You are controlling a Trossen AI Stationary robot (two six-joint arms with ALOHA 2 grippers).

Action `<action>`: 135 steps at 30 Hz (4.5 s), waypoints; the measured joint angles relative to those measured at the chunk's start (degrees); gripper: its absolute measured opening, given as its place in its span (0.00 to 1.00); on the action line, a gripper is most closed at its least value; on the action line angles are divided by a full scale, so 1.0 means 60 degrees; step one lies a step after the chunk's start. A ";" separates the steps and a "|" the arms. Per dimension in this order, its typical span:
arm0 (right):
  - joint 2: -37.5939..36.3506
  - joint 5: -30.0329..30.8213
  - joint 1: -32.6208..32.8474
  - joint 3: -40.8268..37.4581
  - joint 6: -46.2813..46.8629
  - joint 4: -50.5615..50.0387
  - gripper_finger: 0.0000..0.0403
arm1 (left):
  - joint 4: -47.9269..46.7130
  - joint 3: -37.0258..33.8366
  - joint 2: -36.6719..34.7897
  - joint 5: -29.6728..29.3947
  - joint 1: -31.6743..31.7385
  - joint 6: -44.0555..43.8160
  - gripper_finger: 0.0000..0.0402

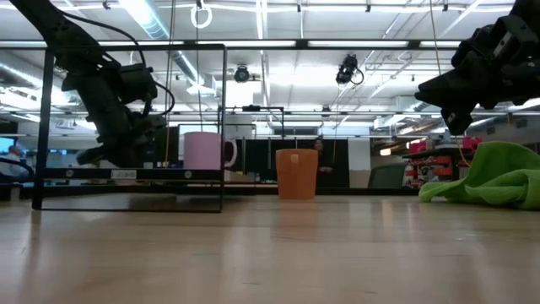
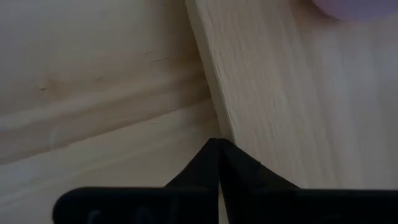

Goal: Stack small to large cups/mugs on shelf
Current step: Adjust the shelf

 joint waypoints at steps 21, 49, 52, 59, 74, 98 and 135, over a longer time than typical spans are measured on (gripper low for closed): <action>0.0000 -0.0003 0.0000 0.0003 0.0000 -0.0003 0.19 | -0.1077 0.0018 0.0000 -0.0018 -0.0087 -0.0133 0.04; 0.0000 0.0025 0.0001 0.0000 -0.0175 -0.0004 0.19 | -0.0628 -0.0007 0.0000 0.0664 -0.2142 -0.1777 0.02; 0.0000 0.0022 0.0004 0.0001 -0.0175 -0.0005 0.19 | -0.0435 -0.0007 0.0000 0.0661 -0.2138 -0.1769 0.02; 0.0000 0.0022 0.0004 0.0000 -0.0146 -0.0007 0.19 | -0.0371 -0.0004 0.0000 0.0385 -0.1867 -0.1636 0.05; 0.0000 0.0018 0.0001 0.0000 -0.0142 -0.0007 0.19 | 0.0241 0.0004 0.0000 -0.0418 -0.0668 -0.0972 0.05; 0.0117 0.0015 0.0004 0.0002 -0.0139 0.0007 0.19 | 0.1056 0.1239 0.1389 -0.0155 -0.0098 -0.0436 0.02; 0.0688 0.0022 0.0000 0.0000 -0.0080 -0.0004 0.19 | 0.1005 0.1264 0.2393 -0.0086 -0.0216 -0.0228 0.03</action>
